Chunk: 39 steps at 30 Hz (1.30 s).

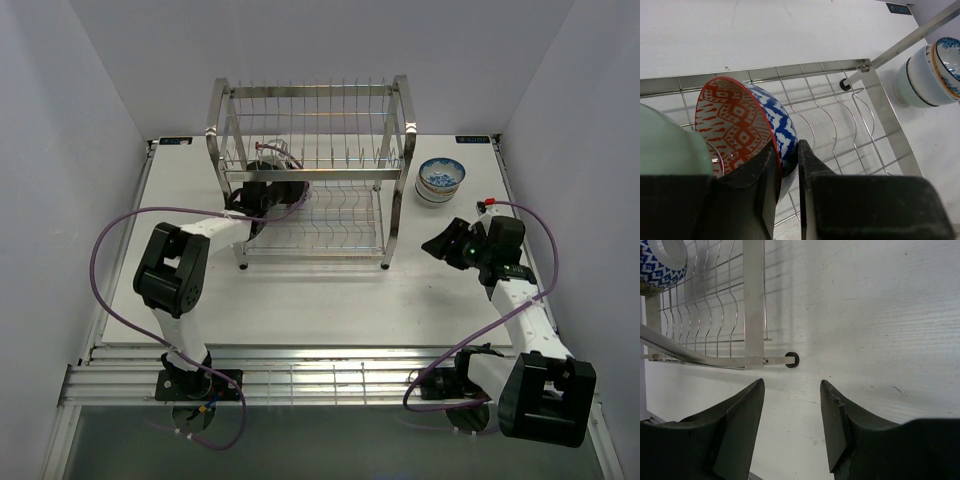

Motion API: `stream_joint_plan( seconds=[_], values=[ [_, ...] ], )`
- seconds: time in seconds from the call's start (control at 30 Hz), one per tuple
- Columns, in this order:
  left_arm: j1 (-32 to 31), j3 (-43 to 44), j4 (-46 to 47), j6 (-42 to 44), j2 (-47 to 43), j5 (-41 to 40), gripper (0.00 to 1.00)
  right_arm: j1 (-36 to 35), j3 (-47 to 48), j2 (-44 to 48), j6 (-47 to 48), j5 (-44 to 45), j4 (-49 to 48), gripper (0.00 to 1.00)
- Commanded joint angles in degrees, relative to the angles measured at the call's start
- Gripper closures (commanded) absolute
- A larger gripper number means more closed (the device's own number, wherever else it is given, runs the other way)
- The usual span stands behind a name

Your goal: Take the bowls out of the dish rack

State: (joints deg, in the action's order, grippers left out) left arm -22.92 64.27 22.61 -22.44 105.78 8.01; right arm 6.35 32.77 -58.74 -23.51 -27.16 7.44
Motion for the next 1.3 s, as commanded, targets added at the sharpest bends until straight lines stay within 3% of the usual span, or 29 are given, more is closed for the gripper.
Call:
stream_joint_plan(
  seconds=[0.0, 0.1, 0.33, 0.53, 0.83, 1.1, 1.27],
  values=[
    [0.4, 1.8, 0.2, -3.0, -0.1, 3.8, 0.77, -0.1, 0.4, -0.8, 1.1, -0.1, -1.7, 0.46],
    [1.2, 2.2, 0.7, -4.5, -0.2, 6.2, 0.85, -0.1, 0.5, -1.1, 1.2, 0.2, -1.6, 0.46],
    [2.2, 2.1, 4.7, -7.1, 0.1, 13.2, 0.84, -0.1, 1.0, -1.7, 1.6, 0.7, -1.1, 0.46],
    [2.9, 0.9, 11.3, -12.7, 1.3, 17.7, 1.0, -0.1, 1.1, -1.8, 2.0, 1.3, -0.9, 0.46],
    [3.0, 1.4, 13.8, -14.5, 1.1, 19.8, 1.0, -0.1, 1.3, -2.3, 2.5, 2.0, -0.4, 0.46],
    [3.0, 0.2, 17.6, -22.6, 1.8, 28.7, 1.0, -0.1, 2.6, -1.8, 2.6, 2.5, 0.9, 0.46],
    [2.9, -3.8, 17.9, -22.2, -0.6, 31.0, 1.0, -0.1, 2.8, -0.9, 2.3, 2.8, 1.3, 0.46]
  ],
)
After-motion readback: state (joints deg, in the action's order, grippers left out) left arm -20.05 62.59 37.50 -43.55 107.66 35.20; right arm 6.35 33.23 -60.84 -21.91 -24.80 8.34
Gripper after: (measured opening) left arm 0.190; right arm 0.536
